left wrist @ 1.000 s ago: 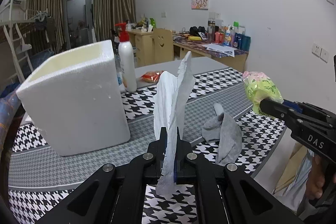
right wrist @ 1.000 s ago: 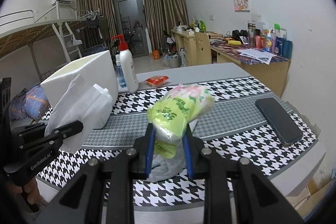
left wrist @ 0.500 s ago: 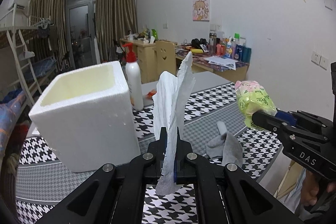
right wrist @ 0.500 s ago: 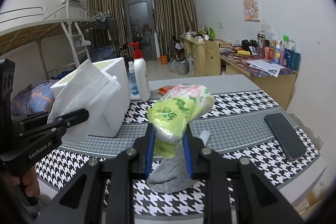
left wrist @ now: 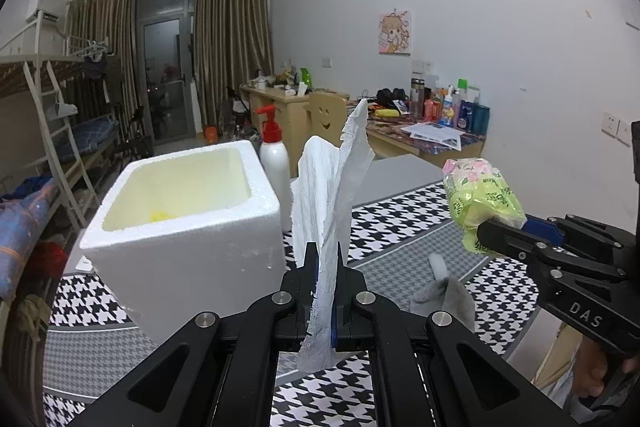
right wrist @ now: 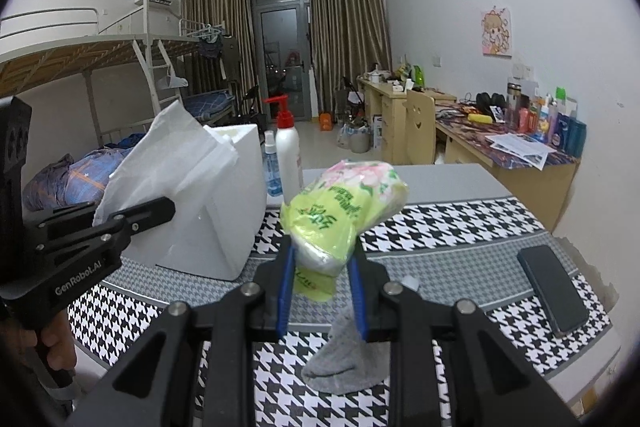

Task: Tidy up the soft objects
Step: 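Carry the tissue and wipes packet in both tools over the white foam box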

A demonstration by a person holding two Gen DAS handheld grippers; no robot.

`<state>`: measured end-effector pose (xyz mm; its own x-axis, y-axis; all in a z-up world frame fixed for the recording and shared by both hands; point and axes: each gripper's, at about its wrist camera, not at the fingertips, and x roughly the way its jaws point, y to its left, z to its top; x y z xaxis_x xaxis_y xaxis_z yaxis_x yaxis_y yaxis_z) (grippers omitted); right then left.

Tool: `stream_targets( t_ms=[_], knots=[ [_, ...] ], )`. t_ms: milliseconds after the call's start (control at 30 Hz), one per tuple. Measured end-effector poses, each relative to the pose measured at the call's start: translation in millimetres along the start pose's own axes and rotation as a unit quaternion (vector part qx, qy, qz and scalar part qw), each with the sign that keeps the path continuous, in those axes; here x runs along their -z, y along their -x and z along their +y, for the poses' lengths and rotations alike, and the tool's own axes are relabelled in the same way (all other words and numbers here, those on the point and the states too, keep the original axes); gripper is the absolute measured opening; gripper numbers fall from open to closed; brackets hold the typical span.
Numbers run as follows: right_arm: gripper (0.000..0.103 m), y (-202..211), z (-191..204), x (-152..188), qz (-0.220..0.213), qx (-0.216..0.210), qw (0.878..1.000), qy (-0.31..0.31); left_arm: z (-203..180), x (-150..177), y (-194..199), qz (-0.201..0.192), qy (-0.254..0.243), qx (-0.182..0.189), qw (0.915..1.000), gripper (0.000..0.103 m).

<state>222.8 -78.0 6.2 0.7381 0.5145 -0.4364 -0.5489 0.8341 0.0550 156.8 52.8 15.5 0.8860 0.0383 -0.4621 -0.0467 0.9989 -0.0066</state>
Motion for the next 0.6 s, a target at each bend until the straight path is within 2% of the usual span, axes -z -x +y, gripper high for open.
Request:
stream_targets(
  t_ms=[600],
  knots=[
    [0.029,-15.8,25.4,-30.3,-0.013,-0.018,0.999,0.033,28.1,-26.8,3.1,-0.02,0.015,-0.027,0.9993,0.003]
  ],
)
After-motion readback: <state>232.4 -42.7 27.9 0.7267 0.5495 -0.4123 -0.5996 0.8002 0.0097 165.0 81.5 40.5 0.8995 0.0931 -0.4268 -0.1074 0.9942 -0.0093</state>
